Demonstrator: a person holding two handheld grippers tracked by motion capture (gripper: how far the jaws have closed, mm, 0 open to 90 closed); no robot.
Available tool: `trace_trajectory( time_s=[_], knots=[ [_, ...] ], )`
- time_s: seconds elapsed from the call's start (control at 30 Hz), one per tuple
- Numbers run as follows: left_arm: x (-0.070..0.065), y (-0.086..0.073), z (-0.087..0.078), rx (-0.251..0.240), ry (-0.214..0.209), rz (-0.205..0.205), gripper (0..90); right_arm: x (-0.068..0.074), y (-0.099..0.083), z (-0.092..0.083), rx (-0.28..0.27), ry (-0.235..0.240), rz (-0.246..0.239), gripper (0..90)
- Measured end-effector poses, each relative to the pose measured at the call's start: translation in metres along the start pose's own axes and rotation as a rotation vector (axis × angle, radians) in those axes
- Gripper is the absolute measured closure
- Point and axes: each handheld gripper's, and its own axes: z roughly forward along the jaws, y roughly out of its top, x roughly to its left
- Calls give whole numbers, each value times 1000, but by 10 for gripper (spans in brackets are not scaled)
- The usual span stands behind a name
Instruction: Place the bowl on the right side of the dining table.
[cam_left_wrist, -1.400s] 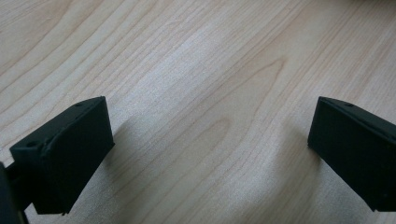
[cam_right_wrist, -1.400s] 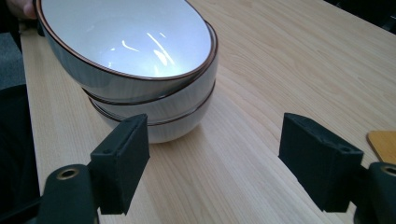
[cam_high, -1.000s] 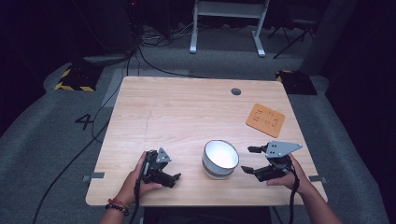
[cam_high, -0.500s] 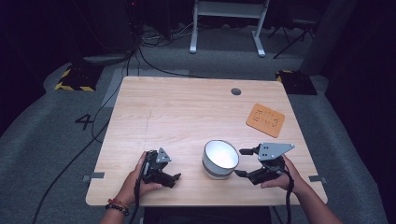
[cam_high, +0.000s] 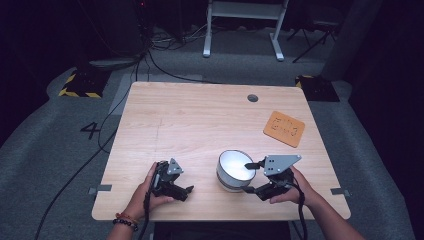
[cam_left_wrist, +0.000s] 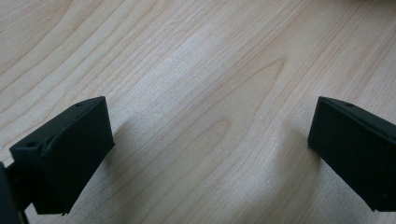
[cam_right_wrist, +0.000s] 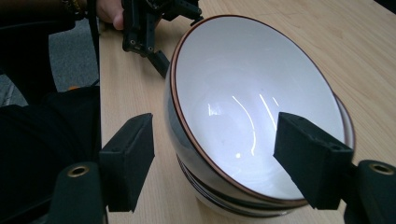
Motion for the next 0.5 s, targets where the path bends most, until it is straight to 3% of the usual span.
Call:
trace_trajectory(
  time_s=[0.33, 0.5],
  knots=[
    [0, 0, 0, -1, 0, 1, 1, -1, 6, 15, 11, 52, -11, 351],
    [0, 0, 0, 0, -1, -1, 1, 0, 9, 25, 36, 77, -31, 439]
  ],
)
